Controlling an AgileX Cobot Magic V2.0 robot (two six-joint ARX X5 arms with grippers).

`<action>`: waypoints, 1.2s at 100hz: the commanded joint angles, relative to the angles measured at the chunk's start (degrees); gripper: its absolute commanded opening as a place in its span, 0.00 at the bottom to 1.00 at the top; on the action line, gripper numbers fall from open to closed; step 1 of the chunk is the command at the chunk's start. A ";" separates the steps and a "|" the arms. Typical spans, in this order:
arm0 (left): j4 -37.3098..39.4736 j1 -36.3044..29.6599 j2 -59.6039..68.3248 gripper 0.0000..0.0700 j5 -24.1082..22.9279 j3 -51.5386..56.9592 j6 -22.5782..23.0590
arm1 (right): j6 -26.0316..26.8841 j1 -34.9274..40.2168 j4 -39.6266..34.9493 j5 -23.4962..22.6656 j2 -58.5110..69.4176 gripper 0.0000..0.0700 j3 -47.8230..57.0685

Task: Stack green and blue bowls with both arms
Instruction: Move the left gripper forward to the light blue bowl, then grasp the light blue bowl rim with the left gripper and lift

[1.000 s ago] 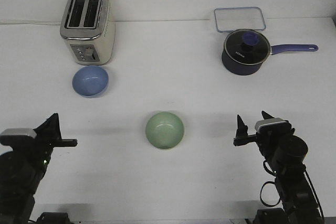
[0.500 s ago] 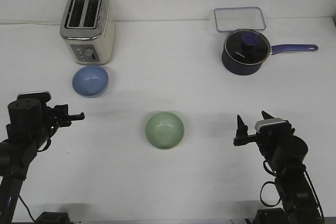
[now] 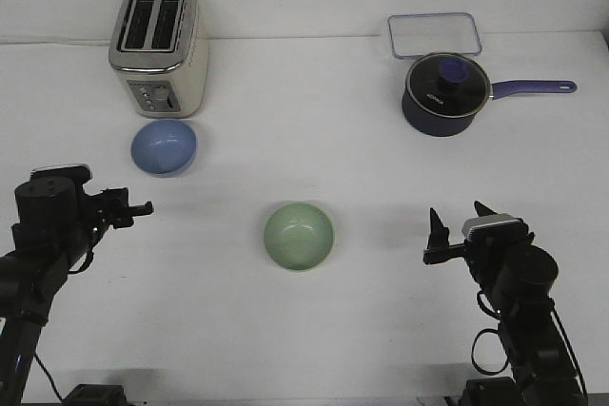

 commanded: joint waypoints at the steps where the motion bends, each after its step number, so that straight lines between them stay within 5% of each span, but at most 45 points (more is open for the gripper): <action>1: 0.48 0.00 0.59 0.57 -0.13 1.18 -0.22 | 0.44 0.04 0.52 -0.07 0.26 0.81 0.59; 6: 0.76 0.00 0.63 0.67 -0.09 1.18 0.28 | 0.44 0.04 0.55 -0.07 0.26 0.81 0.59; 31: 2.73 0.57 4.94 0.67 -0.07 3.76 0.31 | 0.44 0.04 0.55 -0.07 0.26 0.81 0.59; 85: -0.44 3.87 41.64 0.66 -0.11 27.02 1.86 | 0.44 0.04 0.55 -0.07 0.26 0.81 0.59; 120: 0.83 5.60 51.78 0.66 -0.11 28.57 1.88 | 0.44 0.04 0.50 -0.04 0.26 0.81 0.59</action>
